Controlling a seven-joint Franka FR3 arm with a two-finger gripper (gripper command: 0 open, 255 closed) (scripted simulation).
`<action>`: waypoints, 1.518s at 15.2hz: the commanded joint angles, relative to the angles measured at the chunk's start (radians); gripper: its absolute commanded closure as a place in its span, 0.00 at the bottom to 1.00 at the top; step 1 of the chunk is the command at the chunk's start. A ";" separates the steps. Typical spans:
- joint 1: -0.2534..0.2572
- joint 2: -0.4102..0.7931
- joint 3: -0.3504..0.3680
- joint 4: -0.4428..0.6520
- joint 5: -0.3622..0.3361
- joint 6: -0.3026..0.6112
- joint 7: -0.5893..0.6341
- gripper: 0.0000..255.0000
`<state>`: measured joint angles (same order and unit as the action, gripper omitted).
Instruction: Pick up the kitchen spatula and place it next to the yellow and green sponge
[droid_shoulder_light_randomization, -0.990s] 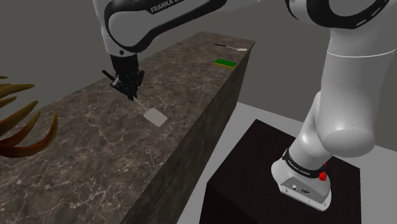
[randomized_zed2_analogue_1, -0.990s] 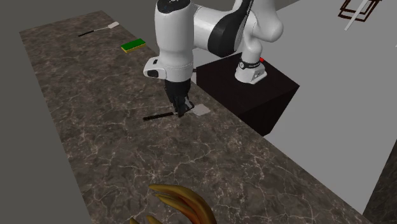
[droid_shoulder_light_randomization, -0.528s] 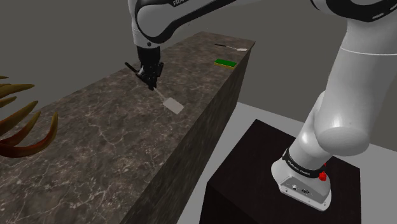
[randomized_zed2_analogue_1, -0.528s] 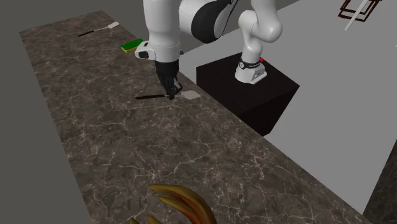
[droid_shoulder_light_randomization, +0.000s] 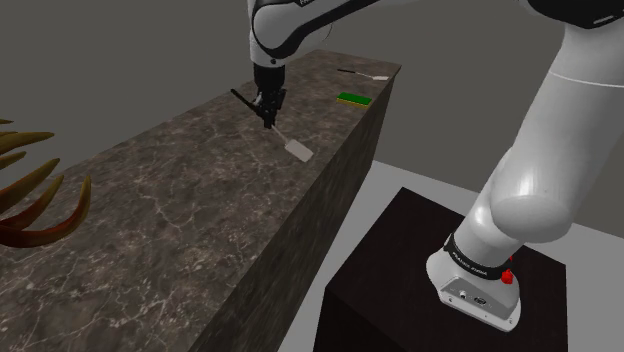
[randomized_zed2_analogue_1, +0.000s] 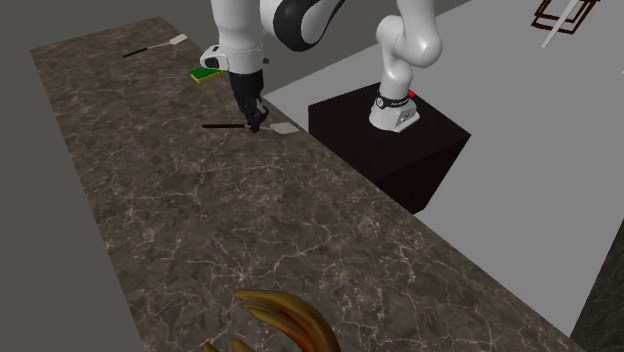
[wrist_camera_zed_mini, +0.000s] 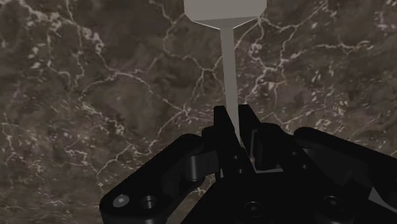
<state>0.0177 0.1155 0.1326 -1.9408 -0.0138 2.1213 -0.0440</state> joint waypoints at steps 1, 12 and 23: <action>-0.027 -0.020 -0.019 -0.018 0.009 -0.001 -0.052 1.00; -0.166 -0.024 -0.134 -0.021 0.041 -0.005 -0.320 1.00; -0.273 0.054 -0.214 0.054 0.070 -0.010 -0.520 1.00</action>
<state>-0.2528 0.1629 -0.0804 -1.8860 0.0548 2.1044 -0.5583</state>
